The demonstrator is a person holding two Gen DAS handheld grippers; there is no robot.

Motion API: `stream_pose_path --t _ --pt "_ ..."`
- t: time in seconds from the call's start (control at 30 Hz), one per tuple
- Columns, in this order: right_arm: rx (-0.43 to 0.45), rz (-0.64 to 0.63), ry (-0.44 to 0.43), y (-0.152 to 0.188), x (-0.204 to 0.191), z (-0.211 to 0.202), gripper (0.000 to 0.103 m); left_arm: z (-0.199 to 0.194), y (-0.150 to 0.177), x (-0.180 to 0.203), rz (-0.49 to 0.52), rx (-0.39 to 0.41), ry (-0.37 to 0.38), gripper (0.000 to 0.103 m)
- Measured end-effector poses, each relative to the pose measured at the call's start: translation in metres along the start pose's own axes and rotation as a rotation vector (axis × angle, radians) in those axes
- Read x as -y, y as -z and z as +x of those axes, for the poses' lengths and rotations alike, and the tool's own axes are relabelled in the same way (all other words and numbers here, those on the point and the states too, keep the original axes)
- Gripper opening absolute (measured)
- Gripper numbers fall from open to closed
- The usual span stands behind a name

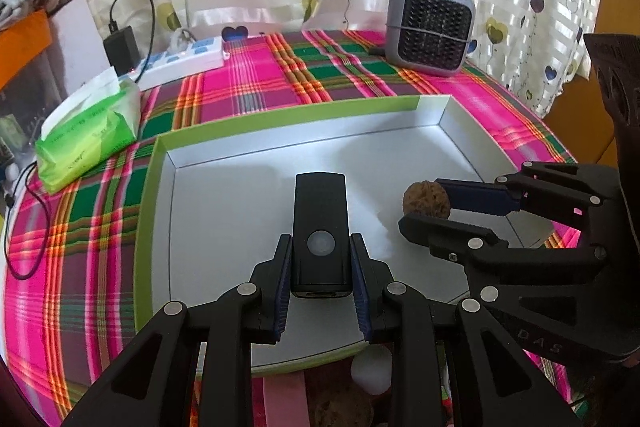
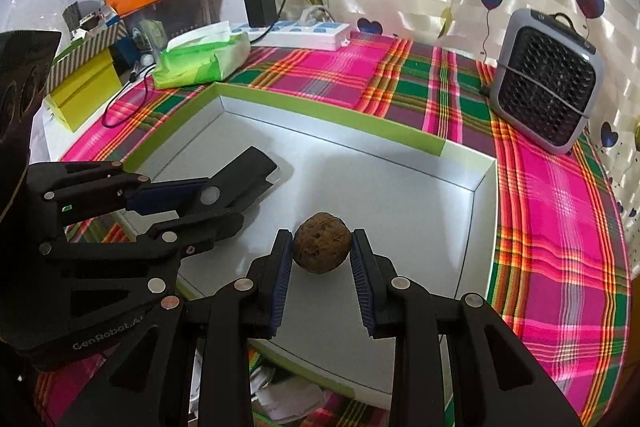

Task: Organize objects
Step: 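Open the left tool releasing the black device while the right releases the brown ball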

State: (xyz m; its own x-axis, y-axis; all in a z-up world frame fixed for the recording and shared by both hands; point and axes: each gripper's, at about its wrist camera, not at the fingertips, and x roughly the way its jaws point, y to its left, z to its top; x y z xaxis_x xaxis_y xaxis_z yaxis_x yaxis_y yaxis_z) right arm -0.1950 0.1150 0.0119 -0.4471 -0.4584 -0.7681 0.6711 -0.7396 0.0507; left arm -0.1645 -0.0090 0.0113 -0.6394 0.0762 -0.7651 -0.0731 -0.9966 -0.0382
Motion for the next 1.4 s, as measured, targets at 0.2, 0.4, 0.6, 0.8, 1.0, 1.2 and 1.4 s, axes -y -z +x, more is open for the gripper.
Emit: stream_pose_path --t 0.2,0.4,0.6,0.8,1.0,1.2,1.4 --pt "-0.01 0.001 0.004 0.001 0.001 0.005 0.031 0.002 -0.001 0.0 0.009 0.0 0.004 0.025" --pt "0.001 -0.011 0.023 0.0 -0.001 0.004 0.034 0.0 -0.002 -0.001 -0.001 0.003 0.017 0.025" --pt "0.026 -0.012 0.04 0.0 0.0 -0.002 0.041 -0.005 -0.004 -0.002 -0.006 0.025 0.018 0.026" --pt "0.041 -0.03 0.051 0.0 -0.004 -0.012 0.041 -0.015 -0.004 -0.002 -0.009 0.044 0.013 0.026" --pt "0.066 -0.048 0.071 0.002 -0.013 -0.028 0.041 -0.032 -0.003 0.002 -0.008 0.074 0.004 0.026" --pt "0.088 -0.063 0.065 0.011 -0.024 -0.045 0.041 -0.047 0.005 0.007 -0.001 0.084 -0.006 0.026" --pt "0.101 -0.067 0.062 0.021 -0.035 -0.059 0.041 -0.06 0.019 0.012 -0.003 0.09 -0.011 0.026"
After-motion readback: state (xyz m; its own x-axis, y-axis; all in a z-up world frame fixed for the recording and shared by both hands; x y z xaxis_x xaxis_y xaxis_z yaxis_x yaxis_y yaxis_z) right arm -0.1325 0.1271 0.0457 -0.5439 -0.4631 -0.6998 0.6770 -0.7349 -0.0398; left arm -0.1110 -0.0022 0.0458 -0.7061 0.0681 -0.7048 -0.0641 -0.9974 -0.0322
